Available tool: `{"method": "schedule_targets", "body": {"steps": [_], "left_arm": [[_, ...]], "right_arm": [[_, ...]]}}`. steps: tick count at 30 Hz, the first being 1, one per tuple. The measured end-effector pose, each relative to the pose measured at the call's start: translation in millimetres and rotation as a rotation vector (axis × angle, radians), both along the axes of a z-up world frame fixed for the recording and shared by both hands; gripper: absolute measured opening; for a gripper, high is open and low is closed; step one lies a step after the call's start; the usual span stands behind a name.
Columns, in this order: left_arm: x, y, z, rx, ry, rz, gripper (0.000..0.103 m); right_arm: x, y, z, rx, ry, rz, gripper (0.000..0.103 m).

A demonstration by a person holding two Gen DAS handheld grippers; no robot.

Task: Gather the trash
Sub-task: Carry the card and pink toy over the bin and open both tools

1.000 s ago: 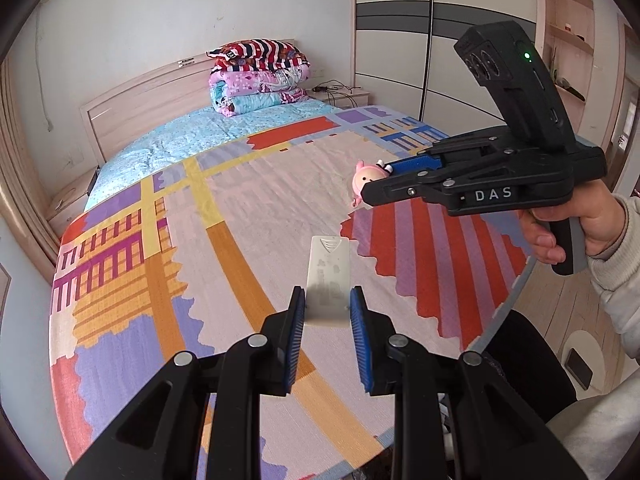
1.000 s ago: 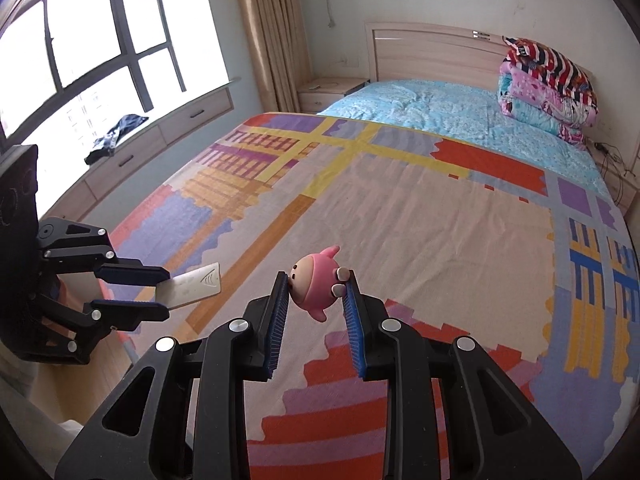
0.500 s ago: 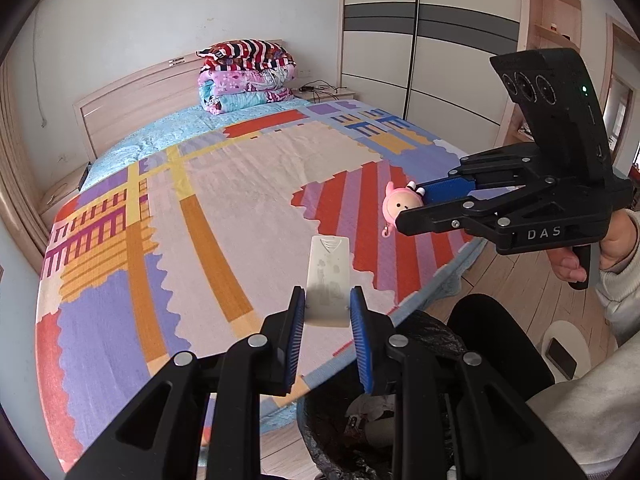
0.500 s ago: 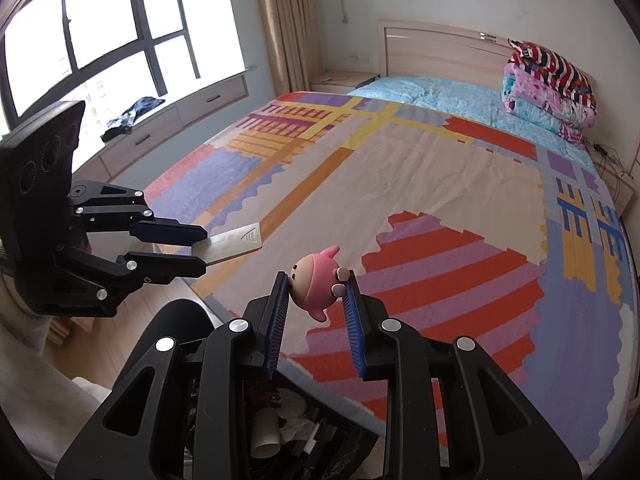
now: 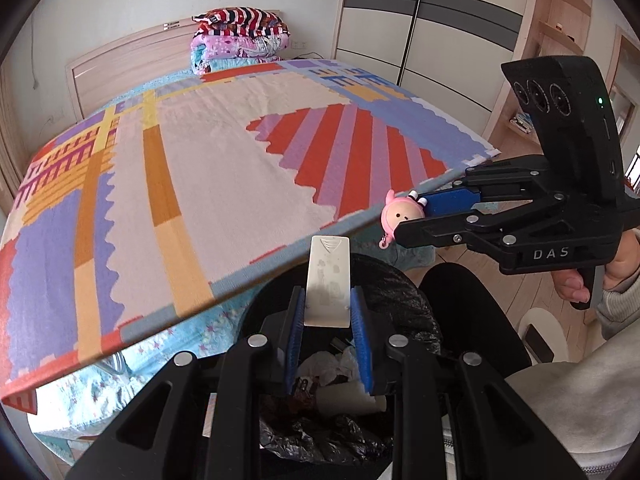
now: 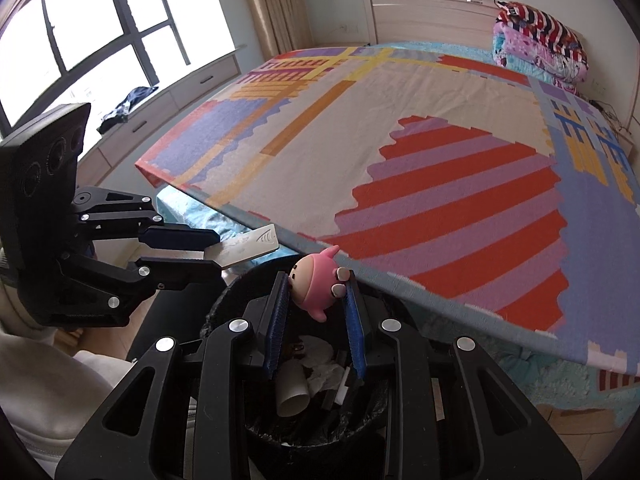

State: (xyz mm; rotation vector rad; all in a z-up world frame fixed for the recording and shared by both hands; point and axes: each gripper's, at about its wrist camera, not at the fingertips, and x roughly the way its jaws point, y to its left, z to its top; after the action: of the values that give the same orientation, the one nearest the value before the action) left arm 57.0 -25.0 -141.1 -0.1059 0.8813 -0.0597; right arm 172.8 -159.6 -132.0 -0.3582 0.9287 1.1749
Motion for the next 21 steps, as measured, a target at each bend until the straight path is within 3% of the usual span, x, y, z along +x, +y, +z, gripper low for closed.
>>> {"method": "schedule_targets", "body": {"steps": [7,21], "left_arm": [[-9.1,-4.7,-39.3,-0.054,0.09,0.003,0.023],[1.9,-4.7,-111.3,-0.091,0.251,0.032,0.023]], "right_arm": [[-18.2,0.2,-33.9,-0.06,0.044,0.02,0.028],[-22.0,9.8,-105.3,-0.201,0.078,0.008,0.028]]}}
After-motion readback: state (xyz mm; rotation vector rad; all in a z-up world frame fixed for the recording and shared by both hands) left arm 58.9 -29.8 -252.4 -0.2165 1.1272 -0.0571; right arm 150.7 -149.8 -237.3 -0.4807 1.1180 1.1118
